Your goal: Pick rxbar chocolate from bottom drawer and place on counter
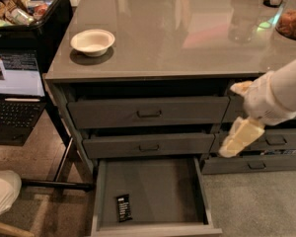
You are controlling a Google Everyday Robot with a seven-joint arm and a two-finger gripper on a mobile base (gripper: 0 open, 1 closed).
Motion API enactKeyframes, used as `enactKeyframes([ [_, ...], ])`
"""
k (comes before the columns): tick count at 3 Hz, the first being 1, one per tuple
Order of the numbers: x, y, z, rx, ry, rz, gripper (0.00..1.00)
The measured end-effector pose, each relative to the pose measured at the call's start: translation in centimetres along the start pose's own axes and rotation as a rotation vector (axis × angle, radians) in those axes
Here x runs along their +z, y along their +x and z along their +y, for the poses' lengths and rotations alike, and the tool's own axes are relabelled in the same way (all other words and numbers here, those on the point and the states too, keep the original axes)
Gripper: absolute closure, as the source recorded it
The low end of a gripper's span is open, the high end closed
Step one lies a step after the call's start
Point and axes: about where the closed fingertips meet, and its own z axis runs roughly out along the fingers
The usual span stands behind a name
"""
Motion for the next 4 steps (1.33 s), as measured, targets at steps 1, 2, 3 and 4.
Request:
enactKeyframes([
  [1, 7.1, 0.0, 2.3, 0.024, -0.045, -0.179, 0.0],
  [2, 13.9, -2.0, 5.0, 0.038, -0.068, -0.387, 0.0],
  [3, 15.3, -3.9, 4.2, 0.003, -0.027, -0.437, 0.0],
  [4, 16.0, -3.9, 4.3, -0.004, -0.043, -0.443, 0.0],
])
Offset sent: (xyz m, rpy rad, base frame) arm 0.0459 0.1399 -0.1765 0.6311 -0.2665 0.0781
